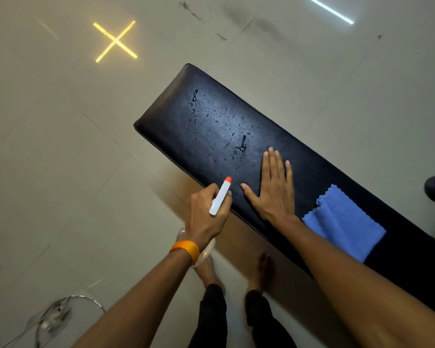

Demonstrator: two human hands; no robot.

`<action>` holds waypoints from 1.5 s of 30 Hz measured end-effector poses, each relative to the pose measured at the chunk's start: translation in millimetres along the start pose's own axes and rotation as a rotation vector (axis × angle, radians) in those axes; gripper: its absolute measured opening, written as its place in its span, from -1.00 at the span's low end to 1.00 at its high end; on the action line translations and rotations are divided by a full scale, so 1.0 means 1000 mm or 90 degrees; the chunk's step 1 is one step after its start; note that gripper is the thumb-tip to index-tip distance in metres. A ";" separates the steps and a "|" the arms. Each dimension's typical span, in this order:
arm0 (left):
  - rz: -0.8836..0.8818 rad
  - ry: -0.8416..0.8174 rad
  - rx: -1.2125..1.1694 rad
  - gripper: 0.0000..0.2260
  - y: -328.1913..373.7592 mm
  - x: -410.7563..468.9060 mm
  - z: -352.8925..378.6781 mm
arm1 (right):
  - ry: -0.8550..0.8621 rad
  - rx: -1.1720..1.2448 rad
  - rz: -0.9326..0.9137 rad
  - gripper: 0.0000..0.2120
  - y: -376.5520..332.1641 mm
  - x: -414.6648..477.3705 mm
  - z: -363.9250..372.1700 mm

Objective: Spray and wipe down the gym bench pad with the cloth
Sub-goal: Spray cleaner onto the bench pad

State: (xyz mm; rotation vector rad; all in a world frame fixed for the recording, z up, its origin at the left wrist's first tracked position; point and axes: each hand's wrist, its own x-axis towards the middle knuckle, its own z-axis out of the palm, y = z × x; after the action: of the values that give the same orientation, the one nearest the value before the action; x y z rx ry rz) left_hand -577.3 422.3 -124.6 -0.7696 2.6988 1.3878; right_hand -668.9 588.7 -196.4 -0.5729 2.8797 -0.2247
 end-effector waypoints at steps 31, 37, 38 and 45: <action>0.206 -0.019 0.025 -0.82 0.108 -0.017 0.050 | 0.166 0.156 0.210 -0.69 0.108 -0.096 -0.070; 0.233 -0.005 -0.042 -0.85 0.146 -0.026 0.069 | -0.028 0.231 0.591 -0.42 0.134 -0.129 -0.084; 0.239 -0.013 -0.050 -0.85 0.150 -0.028 0.073 | -0.041 0.261 0.608 -0.41 0.137 -0.130 -0.082; 0.232 -0.067 -0.084 -0.76 0.170 -0.032 0.107 | 0.031 0.568 0.692 -0.77 0.157 -0.128 -0.097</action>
State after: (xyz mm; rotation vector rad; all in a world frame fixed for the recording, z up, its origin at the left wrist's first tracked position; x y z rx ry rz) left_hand -644.3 600.5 -52.8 -0.2022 2.7833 1.6347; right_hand -631.4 792.9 -110.9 1.0819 2.2999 -1.1713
